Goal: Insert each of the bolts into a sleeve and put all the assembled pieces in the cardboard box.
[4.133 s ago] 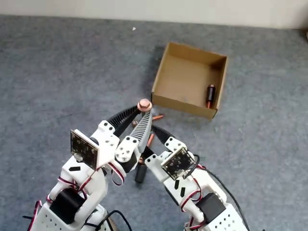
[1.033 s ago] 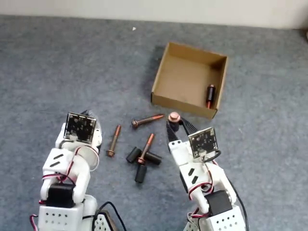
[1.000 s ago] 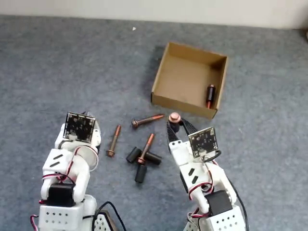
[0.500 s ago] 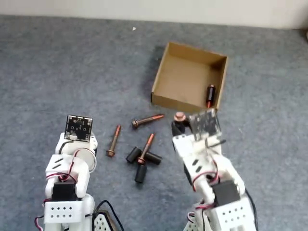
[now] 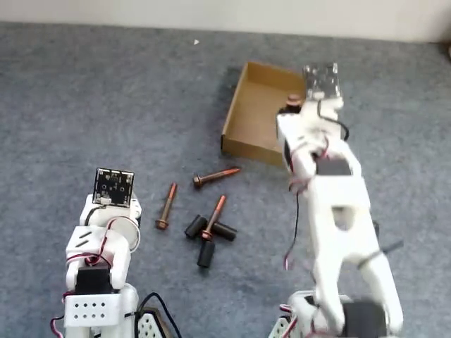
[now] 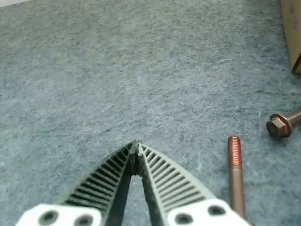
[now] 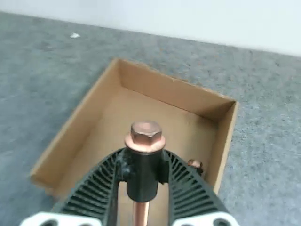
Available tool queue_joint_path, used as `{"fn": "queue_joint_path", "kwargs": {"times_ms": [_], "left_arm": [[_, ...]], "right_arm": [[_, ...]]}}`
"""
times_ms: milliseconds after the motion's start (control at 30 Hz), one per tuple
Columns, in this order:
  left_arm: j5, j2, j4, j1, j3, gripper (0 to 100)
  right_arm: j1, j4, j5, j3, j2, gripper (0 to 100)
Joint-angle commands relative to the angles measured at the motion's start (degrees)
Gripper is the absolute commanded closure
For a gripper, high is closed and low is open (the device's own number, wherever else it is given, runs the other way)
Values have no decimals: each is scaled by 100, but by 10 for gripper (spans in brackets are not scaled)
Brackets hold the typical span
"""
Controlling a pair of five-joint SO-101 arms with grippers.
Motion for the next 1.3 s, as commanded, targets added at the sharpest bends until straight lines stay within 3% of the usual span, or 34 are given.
{"fn": "queue_joint_path", "kwargs": {"times_ms": [0, 267, 533, 667, 967, 1267], "left_arm": [[-79, -40, -132, -48, 13, 994], [-79, -40, -132, -48, 13, 994], [-79, -40, -132, -48, 4, 994], [-79, -48, -132, -57, 4, 994], [-79, -48, -158, -347, -57, 994], [-79, -48, -176, -804, -171, 994]], "right_arm": [[198, -470, -44, -980, 910, 993], [321, -532, -53, -2044, 2677, 993], [321, -497, -26, -2149, 3090, 985], [321, 57, -44, -2185, 3090, 903], [303, 716, -26, -2176, 2607, 865], [-66, 2589, -18, -2132, 831, 865]]}}
